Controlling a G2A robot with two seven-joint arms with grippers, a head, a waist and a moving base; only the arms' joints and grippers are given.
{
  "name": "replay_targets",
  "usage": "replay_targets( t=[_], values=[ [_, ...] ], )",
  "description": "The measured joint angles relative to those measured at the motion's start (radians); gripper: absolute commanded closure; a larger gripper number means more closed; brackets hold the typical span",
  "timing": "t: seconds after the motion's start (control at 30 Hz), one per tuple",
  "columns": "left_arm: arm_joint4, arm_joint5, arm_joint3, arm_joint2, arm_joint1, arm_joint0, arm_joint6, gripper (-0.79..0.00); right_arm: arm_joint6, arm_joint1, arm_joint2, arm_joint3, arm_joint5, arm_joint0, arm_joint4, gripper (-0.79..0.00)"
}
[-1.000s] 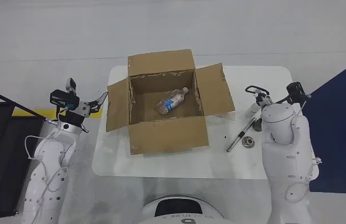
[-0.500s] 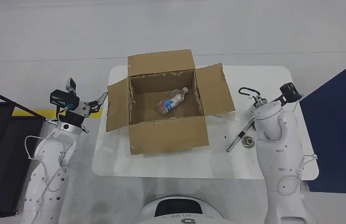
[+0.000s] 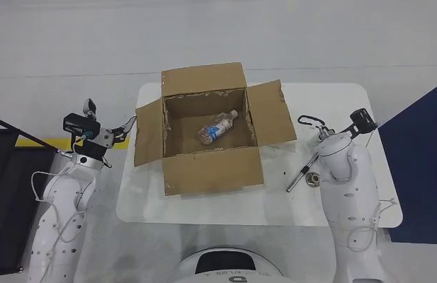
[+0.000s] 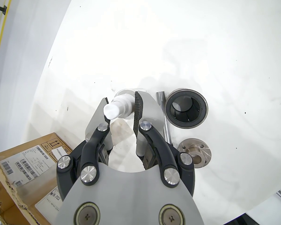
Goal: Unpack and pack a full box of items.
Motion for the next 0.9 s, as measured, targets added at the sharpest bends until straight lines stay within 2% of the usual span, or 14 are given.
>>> replay_targets(
  t=[0.07,0.53,0.73,0.9],
  values=[
    [0.000,0.000,0.000,0.000,0.000,0.000,0.000,-0.785,0.000,-0.001,-0.002,-0.005,0.000,-0.006,-0.007,0.000],
    [0.000,0.000,0.000,0.000,0.000,0.000,0.000,-0.785,0.000,-0.011,0.027,-0.160,0.000,-0.085,-0.027,0.000],
    [0.000,0.000,0.000,0.000,0.000,0.000,0.000,-0.785,0.007,-0.014,0.041,-0.370,-0.018,-0.166,0.025,0.000],
    [0.000,0.000,0.000,0.000,0.000,0.000,0.000,-0.785,-0.042,-0.019,0.042,-0.581,-0.097,-0.267,0.122,0.000]
  ],
)
